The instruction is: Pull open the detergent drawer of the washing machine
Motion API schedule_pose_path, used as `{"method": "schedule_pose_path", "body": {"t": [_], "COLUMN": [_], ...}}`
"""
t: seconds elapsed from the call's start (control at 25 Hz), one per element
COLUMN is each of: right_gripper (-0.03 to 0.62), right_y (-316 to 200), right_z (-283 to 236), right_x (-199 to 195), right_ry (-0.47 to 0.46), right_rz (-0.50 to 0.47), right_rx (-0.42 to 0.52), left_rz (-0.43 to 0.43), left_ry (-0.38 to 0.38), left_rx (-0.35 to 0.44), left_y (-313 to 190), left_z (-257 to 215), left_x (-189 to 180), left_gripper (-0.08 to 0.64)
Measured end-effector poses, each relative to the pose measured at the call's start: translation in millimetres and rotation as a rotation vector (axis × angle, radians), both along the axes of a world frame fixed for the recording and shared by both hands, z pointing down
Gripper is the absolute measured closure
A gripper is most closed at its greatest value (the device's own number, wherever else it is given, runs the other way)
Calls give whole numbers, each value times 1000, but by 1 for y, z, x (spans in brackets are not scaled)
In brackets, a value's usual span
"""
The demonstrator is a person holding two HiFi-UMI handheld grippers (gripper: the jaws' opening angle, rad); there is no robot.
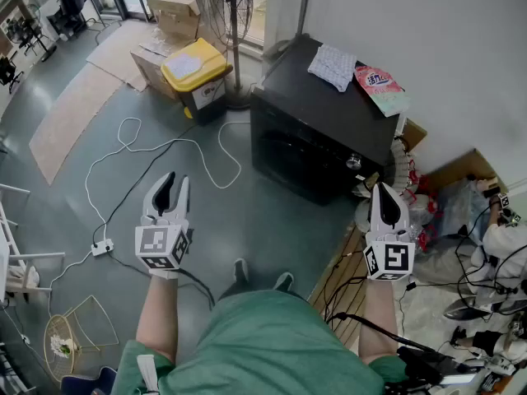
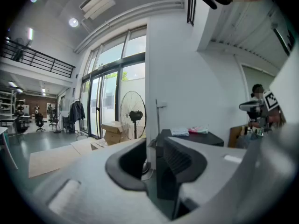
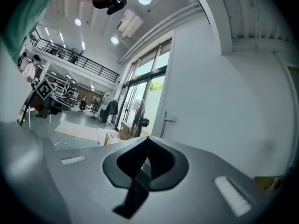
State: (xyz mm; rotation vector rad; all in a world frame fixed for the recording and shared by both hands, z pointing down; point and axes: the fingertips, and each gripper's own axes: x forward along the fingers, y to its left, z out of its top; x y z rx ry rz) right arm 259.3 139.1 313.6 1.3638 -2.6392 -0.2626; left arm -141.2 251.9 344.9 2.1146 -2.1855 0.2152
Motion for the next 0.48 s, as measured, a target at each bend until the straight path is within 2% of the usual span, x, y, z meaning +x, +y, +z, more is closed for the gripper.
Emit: {"method": "schedule_pose_path", "body": {"t": [0.2, 0.4, 0.48], "right_gripper": [595, 595, 595], "right_y": [-5, -6, -4], "right_z": [0, -1, -6], "right_x": [-2, -6, -12], "right_ry": [2, -35, -33], "right_rz": [12, 34, 11], "right_rx": [4, -3, 20], "left_rz": [17, 36, 51], "left_ry": [8, 29, 50], "left_rx": [-7, -6, -7], "left_y": [-9, -13, -17], "left_z": [4, 8, 9], "left_x": [0, -6, -7], "left_gripper": [445, 445, 445]}}
